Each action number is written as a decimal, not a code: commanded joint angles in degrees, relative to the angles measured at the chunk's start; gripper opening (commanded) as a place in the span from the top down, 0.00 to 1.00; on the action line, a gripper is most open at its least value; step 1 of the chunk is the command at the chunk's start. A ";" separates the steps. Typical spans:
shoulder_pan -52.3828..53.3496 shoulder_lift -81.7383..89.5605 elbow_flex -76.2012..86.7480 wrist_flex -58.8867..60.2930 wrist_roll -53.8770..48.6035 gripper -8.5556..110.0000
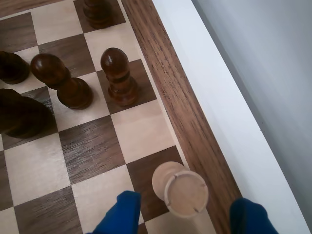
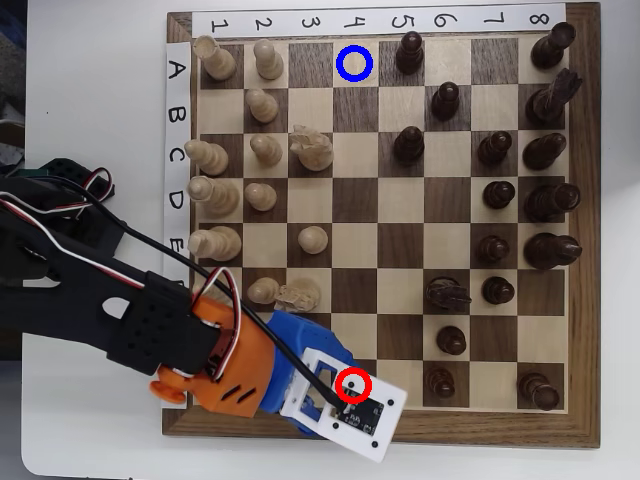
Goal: Move the piece to destination
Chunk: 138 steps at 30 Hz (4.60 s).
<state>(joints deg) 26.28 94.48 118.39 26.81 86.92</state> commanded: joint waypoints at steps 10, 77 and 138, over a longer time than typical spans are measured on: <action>1.41 -1.49 -11.25 -5.01 0.88 0.73; 3.78 -4.83 -14.77 -6.15 2.20 0.93; -15.21 33.84 -46.23 37.18 14.77 0.93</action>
<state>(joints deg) 16.70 112.50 86.48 60.38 99.93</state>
